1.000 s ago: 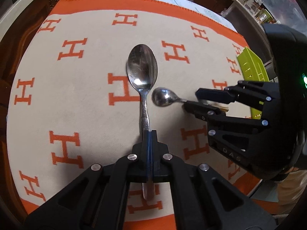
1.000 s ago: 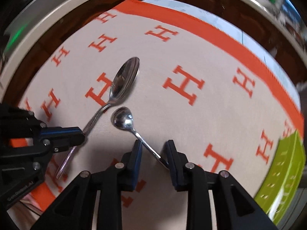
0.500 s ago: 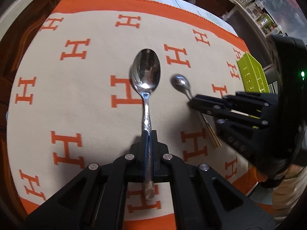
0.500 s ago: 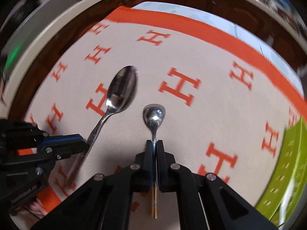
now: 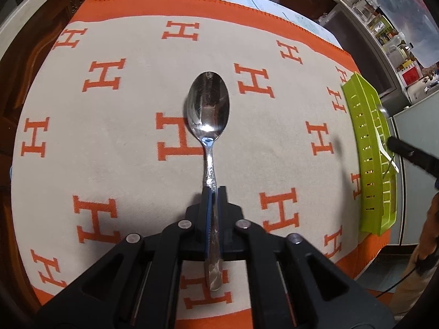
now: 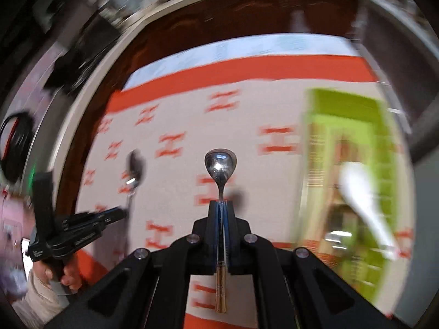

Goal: Organize utensils
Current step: 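Release the small spoon into the tray with the right tool while the left tool holds its spoon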

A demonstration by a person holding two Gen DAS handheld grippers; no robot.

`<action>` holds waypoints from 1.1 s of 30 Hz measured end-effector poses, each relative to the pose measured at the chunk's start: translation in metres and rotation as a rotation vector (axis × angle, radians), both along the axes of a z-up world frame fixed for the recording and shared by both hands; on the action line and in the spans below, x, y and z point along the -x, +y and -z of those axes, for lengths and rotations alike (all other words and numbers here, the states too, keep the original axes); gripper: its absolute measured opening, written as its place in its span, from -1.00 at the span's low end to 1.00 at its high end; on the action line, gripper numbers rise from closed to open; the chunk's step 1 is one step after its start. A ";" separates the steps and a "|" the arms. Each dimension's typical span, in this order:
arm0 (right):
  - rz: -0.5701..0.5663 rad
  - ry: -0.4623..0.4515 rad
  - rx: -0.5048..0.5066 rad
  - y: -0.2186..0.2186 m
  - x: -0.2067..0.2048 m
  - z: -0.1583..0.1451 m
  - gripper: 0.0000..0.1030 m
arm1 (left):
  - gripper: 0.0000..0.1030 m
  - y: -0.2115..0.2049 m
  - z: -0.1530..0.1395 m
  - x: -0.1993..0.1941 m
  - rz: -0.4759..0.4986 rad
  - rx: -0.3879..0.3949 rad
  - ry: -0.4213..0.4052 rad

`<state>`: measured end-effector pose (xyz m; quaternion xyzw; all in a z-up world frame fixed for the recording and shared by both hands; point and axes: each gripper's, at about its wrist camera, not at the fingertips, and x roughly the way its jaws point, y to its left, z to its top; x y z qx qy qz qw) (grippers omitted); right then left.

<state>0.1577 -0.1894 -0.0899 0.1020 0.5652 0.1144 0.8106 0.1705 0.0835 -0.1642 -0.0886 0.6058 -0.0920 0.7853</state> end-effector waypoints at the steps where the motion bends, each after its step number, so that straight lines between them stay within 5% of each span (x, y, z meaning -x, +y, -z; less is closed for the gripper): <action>1: 0.037 -0.005 0.029 -0.016 0.001 -0.003 -0.94 | -0.74 -0.001 0.001 -0.001 0.004 0.002 0.002; 4: 0.148 0.011 0.108 -0.053 -0.002 0.001 -0.94 | -0.45 -0.001 0.002 -0.004 0.001 0.007 -0.005; 16: 0.271 0.064 0.142 -0.104 -0.013 0.034 -0.93 | -0.46 0.003 0.010 -0.023 0.032 0.054 -0.003; 21: 0.270 0.052 0.139 -0.098 -0.012 0.031 -0.93 | -0.58 -0.005 0.011 -0.029 0.076 0.010 -0.009; 23: 0.273 0.044 0.140 -0.098 -0.010 0.029 -0.93 | -0.90 -0.012 0.010 -0.029 0.095 -0.049 -0.015; 33: 0.269 -0.002 0.164 -0.095 0.004 0.017 -0.93 | -0.95 -0.037 0.005 -0.023 0.129 -0.118 -0.011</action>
